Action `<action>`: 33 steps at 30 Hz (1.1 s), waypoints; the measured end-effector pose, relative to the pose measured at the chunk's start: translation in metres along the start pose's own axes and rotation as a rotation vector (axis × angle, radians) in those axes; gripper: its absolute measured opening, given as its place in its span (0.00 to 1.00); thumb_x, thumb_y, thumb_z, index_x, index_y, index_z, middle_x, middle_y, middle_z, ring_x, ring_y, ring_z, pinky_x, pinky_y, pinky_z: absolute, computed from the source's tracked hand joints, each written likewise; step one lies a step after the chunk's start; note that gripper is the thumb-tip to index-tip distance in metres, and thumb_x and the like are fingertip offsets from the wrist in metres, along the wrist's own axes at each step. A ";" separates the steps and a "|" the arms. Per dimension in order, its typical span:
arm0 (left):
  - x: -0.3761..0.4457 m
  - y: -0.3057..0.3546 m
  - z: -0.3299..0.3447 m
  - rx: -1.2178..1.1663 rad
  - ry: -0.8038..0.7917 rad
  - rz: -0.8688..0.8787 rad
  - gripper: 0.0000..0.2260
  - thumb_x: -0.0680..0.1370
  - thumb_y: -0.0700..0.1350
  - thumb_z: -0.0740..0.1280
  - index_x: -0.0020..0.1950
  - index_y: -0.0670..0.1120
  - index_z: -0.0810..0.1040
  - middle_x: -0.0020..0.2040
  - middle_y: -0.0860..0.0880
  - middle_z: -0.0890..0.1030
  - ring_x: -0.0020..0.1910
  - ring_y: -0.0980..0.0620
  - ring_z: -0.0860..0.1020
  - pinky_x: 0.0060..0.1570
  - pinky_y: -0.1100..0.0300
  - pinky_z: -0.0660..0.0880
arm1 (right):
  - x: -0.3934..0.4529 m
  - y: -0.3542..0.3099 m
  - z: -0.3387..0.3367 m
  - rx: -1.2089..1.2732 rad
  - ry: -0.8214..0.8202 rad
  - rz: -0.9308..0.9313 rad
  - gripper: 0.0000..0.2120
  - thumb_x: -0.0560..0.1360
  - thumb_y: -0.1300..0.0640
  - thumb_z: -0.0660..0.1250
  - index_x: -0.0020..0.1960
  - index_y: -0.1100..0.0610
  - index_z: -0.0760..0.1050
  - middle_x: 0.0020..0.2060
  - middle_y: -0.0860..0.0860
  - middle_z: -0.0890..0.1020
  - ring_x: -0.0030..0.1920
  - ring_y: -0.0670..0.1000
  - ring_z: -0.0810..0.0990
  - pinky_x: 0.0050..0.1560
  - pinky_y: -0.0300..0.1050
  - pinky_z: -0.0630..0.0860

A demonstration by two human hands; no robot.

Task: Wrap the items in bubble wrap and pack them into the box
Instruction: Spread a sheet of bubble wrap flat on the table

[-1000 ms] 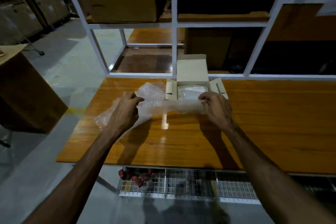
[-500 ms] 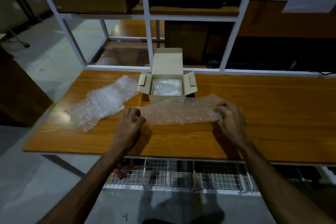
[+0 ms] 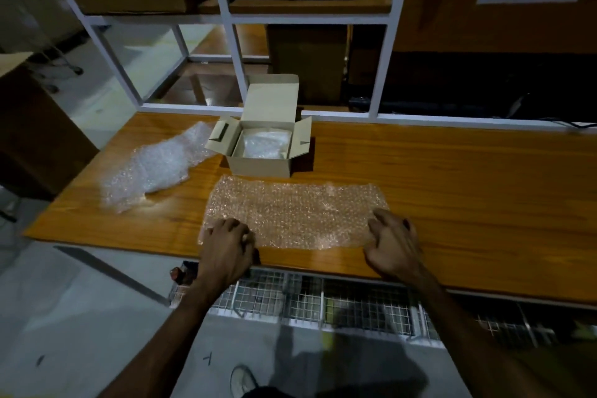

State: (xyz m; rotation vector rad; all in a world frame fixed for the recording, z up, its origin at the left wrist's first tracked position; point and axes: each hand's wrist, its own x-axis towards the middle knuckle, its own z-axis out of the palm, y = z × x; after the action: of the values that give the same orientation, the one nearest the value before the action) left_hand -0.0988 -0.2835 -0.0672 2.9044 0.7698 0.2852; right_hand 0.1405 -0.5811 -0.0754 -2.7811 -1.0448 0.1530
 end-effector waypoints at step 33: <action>0.088 -0.033 0.046 0.010 -0.237 -0.205 0.39 0.79 0.76 0.37 0.86 0.58 0.41 0.86 0.46 0.39 0.85 0.44 0.40 0.82 0.39 0.41 | 0.081 -0.013 0.036 0.044 0.009 0.195 0.39 0.80 0.26 0.34 0.85 0.45 0.42 0.83 0.52 0.40 0.83 0.55 0.37 0.81 0.62 0.39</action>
State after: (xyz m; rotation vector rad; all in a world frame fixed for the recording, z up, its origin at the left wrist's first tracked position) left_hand -0.0299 -0.2148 -0.1042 2.7679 1.0161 -0.0825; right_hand 0.1875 -0.5136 -0.1114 -2.8366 -0.7570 0.1847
